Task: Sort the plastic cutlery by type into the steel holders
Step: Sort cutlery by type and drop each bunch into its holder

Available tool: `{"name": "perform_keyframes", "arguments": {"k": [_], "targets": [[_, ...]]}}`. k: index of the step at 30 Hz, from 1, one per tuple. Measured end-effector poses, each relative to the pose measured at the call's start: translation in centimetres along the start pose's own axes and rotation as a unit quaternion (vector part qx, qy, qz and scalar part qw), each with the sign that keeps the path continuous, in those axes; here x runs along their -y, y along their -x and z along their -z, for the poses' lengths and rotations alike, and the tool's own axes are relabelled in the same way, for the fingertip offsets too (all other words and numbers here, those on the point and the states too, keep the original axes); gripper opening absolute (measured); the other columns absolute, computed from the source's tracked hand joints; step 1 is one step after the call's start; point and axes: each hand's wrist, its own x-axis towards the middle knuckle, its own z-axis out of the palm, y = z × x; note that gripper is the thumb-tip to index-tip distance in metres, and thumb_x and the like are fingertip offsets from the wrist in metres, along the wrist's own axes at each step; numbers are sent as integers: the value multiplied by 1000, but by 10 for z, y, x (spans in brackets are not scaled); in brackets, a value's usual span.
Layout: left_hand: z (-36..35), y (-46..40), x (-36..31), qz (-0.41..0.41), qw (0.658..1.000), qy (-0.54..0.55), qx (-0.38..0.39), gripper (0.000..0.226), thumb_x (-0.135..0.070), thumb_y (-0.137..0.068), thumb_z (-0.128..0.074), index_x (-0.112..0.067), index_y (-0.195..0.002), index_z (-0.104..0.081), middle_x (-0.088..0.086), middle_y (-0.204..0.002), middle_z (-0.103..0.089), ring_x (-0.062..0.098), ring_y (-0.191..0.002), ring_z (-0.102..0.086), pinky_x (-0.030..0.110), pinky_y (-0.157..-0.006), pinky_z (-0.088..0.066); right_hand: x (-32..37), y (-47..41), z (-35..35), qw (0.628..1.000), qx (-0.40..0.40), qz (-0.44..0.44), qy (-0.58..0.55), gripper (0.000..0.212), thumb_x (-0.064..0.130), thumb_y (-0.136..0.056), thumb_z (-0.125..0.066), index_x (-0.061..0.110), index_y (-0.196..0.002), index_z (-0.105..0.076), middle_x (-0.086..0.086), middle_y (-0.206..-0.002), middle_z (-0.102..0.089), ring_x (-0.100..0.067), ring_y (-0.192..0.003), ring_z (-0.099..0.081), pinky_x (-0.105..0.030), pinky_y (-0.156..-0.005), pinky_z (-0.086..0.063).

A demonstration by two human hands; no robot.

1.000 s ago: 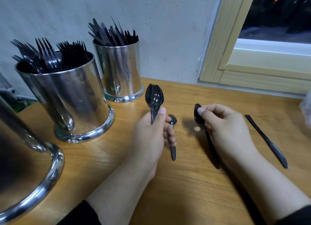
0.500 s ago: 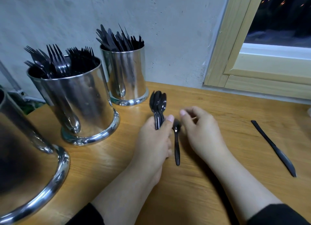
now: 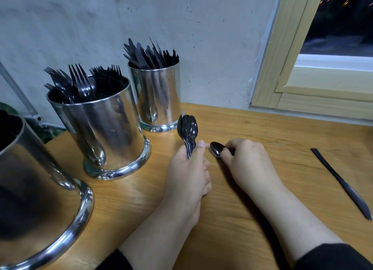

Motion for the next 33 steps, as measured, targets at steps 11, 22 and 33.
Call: {"name": "perform_keyframes", "arguments": {"k": [11, 22, 33], "targets": [[-2, 2, 2, -39, 995, -76, 56, 26, -29, -108, -48, -16, -103, -70, 2, -86, -79, 16, -81, -77, 35, -78, -63, 14, 10, 8, 785, 39, -115, -608, 22, 20, -92, -70, 19, -71, -66, -6, -66, -58, -20, -58, -50, -31, -51, -39], [-4, 8, -4, 27, 994, -29, 105, 37, -39, -109, -43, -7, -106, -60, 4, -67, -57, 17, -45, -47, 27, -43, -39, 20, 18, 11, 806, 80, -97, -578, 26, 24, -93, -70, 2, -88, -58, -22, -50, -48, -29, -28, -46, -34, -35, -43], [2, 7, -5, 70, 976, -11, 207, 31, -34, -103, -59, -9, -120, -62, -4, -67, -44, 7, -47, -30, 20, -41, -24, 14, 13, 11, 859, 30, -64, -507, 20, 21, -86, -77, 6, -91, -65, -15, -68, -63, -21, -53, -58, -36, -57, -44]]}}
